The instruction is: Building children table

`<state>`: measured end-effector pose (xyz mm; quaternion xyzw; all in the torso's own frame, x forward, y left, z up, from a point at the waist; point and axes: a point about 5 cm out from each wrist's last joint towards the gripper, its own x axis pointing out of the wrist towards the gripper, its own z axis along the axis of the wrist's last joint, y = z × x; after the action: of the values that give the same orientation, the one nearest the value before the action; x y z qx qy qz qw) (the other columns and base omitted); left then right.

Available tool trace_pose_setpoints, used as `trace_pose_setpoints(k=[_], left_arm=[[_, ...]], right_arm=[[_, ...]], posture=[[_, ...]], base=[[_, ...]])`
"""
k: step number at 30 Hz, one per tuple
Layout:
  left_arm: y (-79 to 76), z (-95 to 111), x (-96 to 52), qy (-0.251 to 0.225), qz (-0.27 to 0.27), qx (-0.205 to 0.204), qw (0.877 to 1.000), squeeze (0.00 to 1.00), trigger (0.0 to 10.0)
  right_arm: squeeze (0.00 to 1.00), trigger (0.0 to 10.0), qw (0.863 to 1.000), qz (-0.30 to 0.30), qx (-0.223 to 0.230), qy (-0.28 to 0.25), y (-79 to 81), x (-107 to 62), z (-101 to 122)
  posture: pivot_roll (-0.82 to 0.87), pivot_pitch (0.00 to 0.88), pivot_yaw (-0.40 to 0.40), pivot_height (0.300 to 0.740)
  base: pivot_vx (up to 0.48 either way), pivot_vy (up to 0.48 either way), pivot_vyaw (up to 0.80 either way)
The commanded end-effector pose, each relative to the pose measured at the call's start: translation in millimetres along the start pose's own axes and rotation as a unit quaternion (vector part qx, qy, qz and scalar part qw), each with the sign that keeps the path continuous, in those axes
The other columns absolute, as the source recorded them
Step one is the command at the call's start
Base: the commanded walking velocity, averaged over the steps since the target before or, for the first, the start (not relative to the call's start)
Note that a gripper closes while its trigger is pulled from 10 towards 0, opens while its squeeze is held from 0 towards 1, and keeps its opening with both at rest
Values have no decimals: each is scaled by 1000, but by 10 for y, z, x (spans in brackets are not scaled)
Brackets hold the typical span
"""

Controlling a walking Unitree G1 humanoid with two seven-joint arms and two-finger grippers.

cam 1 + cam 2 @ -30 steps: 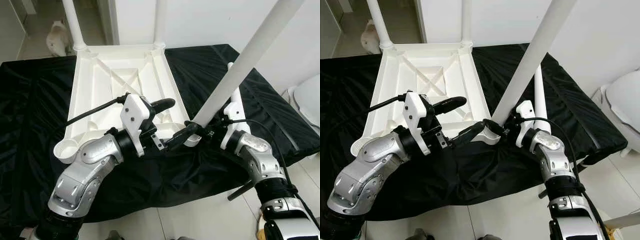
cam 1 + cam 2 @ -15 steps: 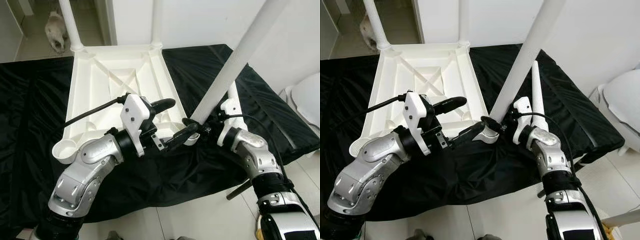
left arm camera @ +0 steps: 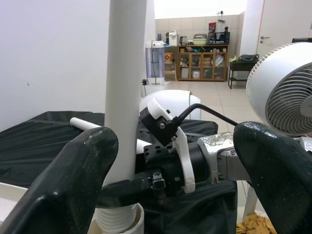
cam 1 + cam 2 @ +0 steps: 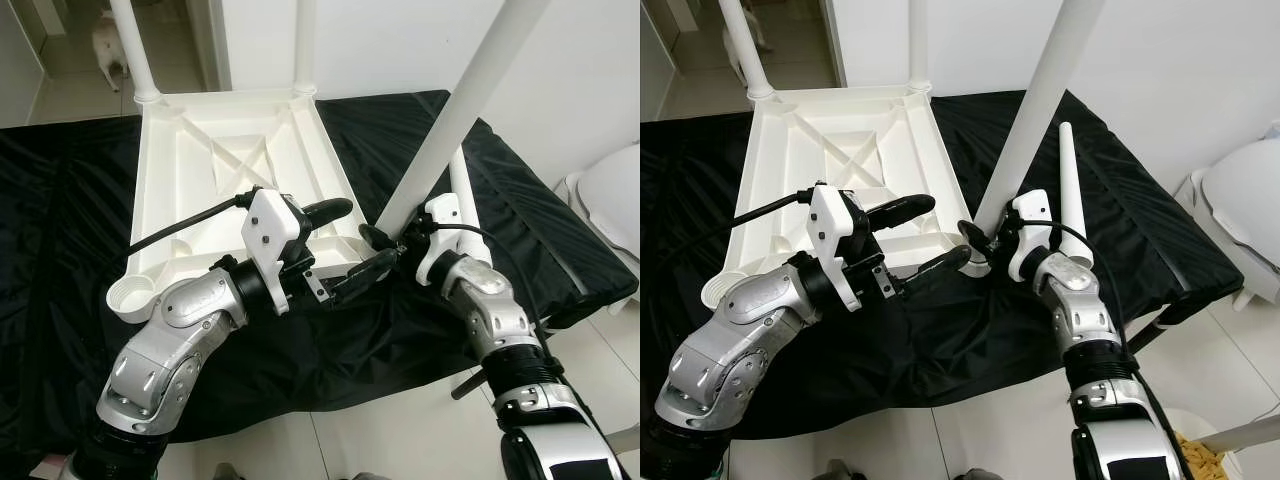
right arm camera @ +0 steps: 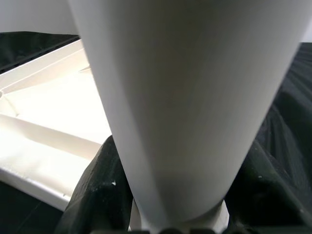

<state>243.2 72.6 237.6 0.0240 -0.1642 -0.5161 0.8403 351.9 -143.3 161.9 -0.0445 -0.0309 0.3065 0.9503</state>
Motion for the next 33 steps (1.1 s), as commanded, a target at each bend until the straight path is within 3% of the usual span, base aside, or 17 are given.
trace_pose_setpoints(k=[1,21,33], left_arm=[[-31,17,0,-1,-6,1,1000,0,10000],[-28,21,-9,0,-5,4,1000,0,10000],[-29,15,-1,-1,-5,5,1000,0,10000]], right_arm=[[0,10000,999,-9,11,52,43,-22,-200],[0,10000,996,-20,43,71,40,-18,-121],[0,10000,995,-16,31,90,-1,-197,-20]], posture=[[-18,95,-19,740],[-14,96,-22,740],[-30,94,-27,740]], base=[[0,0,0],[0,0,0],[0,0,0]])
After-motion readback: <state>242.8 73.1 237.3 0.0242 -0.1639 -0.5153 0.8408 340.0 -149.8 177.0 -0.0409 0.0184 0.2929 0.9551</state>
